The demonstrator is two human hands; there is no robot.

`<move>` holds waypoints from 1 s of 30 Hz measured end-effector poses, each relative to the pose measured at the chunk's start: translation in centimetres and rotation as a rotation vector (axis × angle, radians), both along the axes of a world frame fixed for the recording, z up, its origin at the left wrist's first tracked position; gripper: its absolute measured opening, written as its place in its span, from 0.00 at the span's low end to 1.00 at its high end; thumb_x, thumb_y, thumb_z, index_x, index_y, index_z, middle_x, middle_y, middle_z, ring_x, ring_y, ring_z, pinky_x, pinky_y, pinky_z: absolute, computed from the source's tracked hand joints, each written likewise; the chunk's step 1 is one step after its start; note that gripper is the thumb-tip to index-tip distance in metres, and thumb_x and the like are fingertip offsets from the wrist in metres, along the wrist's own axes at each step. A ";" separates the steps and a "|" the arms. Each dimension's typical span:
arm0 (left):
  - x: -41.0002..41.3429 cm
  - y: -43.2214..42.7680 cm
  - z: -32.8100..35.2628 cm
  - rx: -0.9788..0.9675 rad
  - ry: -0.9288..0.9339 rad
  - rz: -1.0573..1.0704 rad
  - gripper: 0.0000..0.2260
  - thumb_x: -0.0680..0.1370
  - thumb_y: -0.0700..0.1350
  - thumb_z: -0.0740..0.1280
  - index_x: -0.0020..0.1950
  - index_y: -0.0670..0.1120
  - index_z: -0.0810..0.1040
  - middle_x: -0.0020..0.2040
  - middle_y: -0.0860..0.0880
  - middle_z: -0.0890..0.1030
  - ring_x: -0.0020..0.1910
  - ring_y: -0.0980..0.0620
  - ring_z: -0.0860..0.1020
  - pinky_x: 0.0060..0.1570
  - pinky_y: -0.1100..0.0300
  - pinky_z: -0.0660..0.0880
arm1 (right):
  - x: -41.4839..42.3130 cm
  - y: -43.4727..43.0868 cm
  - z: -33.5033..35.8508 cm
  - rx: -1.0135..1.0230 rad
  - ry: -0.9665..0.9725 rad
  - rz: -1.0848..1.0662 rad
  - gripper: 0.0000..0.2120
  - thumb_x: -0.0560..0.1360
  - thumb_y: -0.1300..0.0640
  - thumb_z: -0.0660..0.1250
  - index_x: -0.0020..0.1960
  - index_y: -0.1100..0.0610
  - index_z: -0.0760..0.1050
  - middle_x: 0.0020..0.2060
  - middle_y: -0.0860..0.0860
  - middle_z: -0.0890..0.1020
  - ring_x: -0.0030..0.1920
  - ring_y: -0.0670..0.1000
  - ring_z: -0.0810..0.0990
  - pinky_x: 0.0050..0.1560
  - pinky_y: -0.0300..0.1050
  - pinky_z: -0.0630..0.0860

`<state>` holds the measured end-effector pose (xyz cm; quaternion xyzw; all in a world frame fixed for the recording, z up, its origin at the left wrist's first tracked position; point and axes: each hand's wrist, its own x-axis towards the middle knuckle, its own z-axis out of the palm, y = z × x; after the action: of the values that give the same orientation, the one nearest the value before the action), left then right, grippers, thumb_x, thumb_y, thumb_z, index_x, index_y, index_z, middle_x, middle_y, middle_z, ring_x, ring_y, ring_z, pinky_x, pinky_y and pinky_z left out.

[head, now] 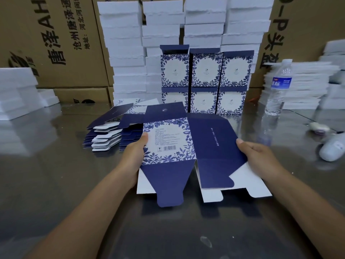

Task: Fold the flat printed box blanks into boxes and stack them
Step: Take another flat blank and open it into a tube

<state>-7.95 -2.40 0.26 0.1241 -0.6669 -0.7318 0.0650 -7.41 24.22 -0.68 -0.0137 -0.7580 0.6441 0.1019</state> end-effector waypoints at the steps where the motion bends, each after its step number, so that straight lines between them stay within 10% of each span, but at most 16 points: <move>1: 0.0 0.1 0.0 0.008 0.000 -0.025 0.16 0.79 0.56 0.61 0.42 0.46 0.78 0.30 0.51 0.82 0.25 0.58 0.80 0.23 0.67 0.74 | -0.1 0.0 0.0 -0.003 0.003 -0.011 0.17 0.80 0.54 0.60 0.37 0.58 0.80 0.25 0.46 0.82 0.24 0.43 0.79 0.24 0.31 0.72; 4: -0.2 0.2 -0.2 -0.089 0.026 -0.048 0.18 0.80 0.58 0.59 0.46 0.46 0.80 0.46 0.47 0.84 0.44 0.47 0.82 0.47 0.54 0.77 | -0.1 0.0 0.0 -0.052 0.004 -0.044 0.17 0.80 0.54 0.60 0.37 0.57 0.79 0.25 0.46 0.82 0.24 0.43 0.78 0.23 0.32 0.72; 10: -0.3 -0.1 -0.7 -0.058 0.072 -0.048 0.14 0.81 0.51 0.60 0.42 0.48 0.80 0.29 0.57 0.82 0.26 0.59 0.80 0.22 0.70 0.72 | 0.0 -0.2 0.1 -0.101 -0.045 0.004 0.16 0.79 0.50 0.61 0.40 0.56 0.82 0.35 0.51 0.85 0.31 0.49 0.83 0.37 0.43 0.79; 16: -0.4 -0.5 -0.5 0.022 0.066 -0.006 0.14 0.81 0.51 0.60 0.42 0.47 0.79 0.29 0.54 0.82 0.24 0.56 0.79 0.20 0.68 0.71 | 0.4 -0.1 0.3 -0.013 -0.099 0.101 0.20 0.79 0.49 0.60 0.38 0.61 0.80 0.30 0.55 0.83 0.25 0.50 0.79 0.23 0.35 0.73; 23: -0.2 -0.1 -0.1 0.053 0.100 -0.055 0.15 0.78 0.58 0.62 0.48 0.49 0.82 0.45 0.48 0.85 0.47 0.45 0.83 0.57 0.49 0.75 | 0.4 0.1 0.2 -0.070 -0.067 0.036 0.19 0.79 0.50 0.60 0.36 0.59 0.79 0.28 0.54 0.82 0.23 0.49 0.78 0.21 0.34 0.70; 30: -0.3 -0.6 -0.8 -0.074 0.170 -0.107 0.15 0.80 0.53 0.60 0.44 0.49 0.83 0.40 0.52 0.86 0.37 0.55 0.84 0.46 0.57 0.76 | 0.4 -0.1 0.4 -0.092 -0.076 0.005 0.18 0.79 0.48 0.60 0.40 0.60 0.80 0.31 0.54 0.83 0.25 0.50 0.79 0.22 0.36 0.72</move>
<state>-8.26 -2.97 -0.58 0.0234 -0.6914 -0.7169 0.0870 -7.01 24.13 -0.24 -0.0408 -0.7308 0.6777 0.0705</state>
